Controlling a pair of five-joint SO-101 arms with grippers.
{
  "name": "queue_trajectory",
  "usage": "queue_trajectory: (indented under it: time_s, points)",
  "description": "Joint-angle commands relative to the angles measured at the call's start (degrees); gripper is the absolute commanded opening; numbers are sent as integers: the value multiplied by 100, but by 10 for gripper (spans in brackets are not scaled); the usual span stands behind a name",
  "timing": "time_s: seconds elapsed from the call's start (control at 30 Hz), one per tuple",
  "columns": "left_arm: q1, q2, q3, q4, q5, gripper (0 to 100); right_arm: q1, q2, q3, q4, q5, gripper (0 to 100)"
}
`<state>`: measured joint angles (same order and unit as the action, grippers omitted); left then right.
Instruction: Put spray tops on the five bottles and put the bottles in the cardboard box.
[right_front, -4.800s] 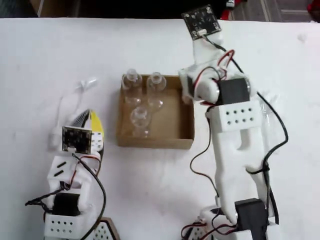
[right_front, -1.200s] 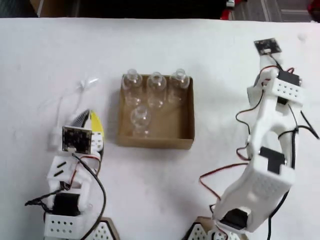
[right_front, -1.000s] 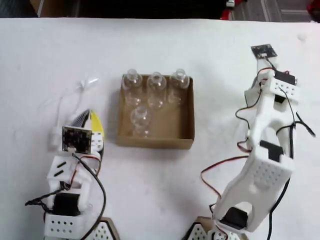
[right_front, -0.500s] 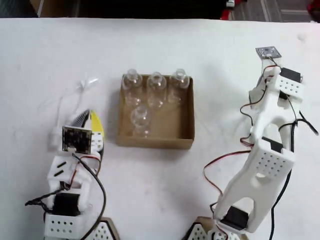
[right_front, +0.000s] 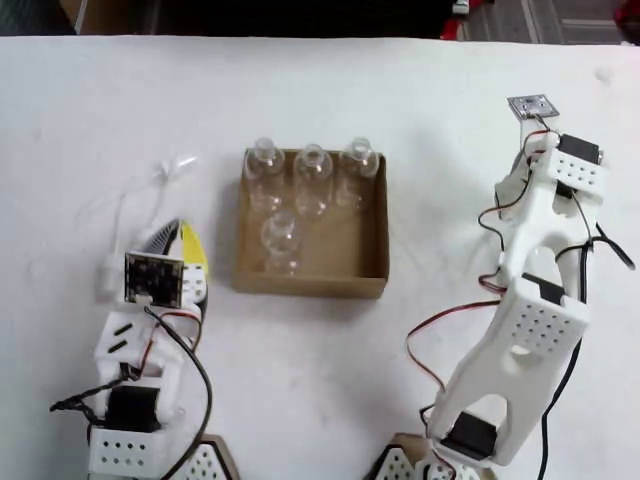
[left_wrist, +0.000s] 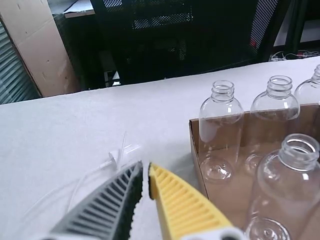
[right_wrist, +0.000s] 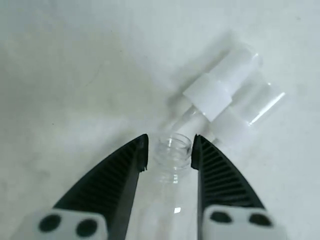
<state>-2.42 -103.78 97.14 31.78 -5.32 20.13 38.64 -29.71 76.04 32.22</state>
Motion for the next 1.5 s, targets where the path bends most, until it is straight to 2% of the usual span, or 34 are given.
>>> queue_trajectory:
  time_s: [0.0,0.1,0.2,0.43,0.8,1.2,1.47]
  points:
    - [48,-66,-18,-97,-62,24,92,-92,-255,31,35,85]
    - [48,-66,-18,-97,-62,24,92,-127,-264,31,35,9]
    - [48,-66,-18,-97,-62,24,92,-154,-273,48,35,37]
    - [48,-66,-18,-97,-62,24,92,-585,-273,110,26,15]
    - [57,-66,-18,-97,-62,24,40,-2202,-220,840,-26,15]
    - [57,-66,-18,-88,-62,24,-356,-2826,-211,1833,-35,15]
    - [57,-66,-18,-88,-62,24,-426,-3468,-211,2202,-721,15]
